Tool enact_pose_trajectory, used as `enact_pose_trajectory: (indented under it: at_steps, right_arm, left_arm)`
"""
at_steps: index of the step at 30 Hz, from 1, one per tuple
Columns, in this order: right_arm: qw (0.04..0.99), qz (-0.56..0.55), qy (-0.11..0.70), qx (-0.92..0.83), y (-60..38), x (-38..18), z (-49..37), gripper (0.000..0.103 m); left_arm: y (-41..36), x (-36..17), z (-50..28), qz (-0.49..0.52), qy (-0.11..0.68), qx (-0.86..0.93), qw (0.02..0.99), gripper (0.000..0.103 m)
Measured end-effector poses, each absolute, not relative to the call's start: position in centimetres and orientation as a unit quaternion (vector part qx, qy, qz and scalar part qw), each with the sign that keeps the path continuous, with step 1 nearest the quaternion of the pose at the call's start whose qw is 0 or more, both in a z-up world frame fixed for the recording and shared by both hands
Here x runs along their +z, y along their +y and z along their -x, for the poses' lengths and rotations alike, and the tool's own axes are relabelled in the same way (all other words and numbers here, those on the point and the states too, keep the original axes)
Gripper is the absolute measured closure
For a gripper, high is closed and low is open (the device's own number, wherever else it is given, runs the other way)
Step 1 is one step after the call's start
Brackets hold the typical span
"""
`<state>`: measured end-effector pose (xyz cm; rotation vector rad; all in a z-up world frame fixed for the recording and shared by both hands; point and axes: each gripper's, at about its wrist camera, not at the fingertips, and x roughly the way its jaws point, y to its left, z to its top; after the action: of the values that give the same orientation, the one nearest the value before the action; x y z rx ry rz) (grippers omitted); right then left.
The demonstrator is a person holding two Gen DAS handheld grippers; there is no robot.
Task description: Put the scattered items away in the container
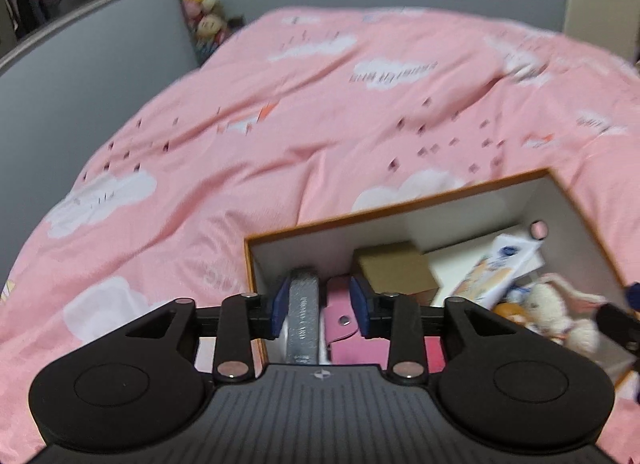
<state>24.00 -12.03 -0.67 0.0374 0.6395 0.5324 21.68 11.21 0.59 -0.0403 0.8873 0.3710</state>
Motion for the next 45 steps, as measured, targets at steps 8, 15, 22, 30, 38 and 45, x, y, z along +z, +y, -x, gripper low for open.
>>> enact_pose_trajectory:
  at_steps: [8,15,22,30,38,45]
  right_arm:
    - [0.912,0.009,0.283,0.298,-11.7,0.1,-21.1,0.043]
    - [0.906,0.017,0.283,0.313,-11.5,-1.3,-19.5,0.037]
    - [0.913,0.037,0.272,0.301,-11.3,-2.2,-18.6,0.032]
    - [0.915,0.047,0.278,0.289,-11.2,-3.2,-18.4,0.031]
    - [0.915,0.057,0.283,0.281,-11.0,-4.5,-18.5,0.03]
    - [0.917,0.075,0.275,0.28,-10.5,-4.9,-18.3,0.027]
  left_arm:
    - [8.1,2.0,-16.3,0.029,0.36,0.131,0.923,0.051]
    - [5.9,0.2,-13.6,0.012,0.331,0.137,0.933,0.044]
    - [5.7,-1.7,-12.2,0.027,0.328,0.149,0.933,0.036]
    - [5.8,-3.2,-11.6,0.024,0.33,0.152,0.931,0.036]
    - [5.7,-4.0,-11.5,0.012,0.32,0.156,0.934,0.022]
    - [5.6,-4.3,-11.7,0.003,0.324,0.155,0.933,0.014]
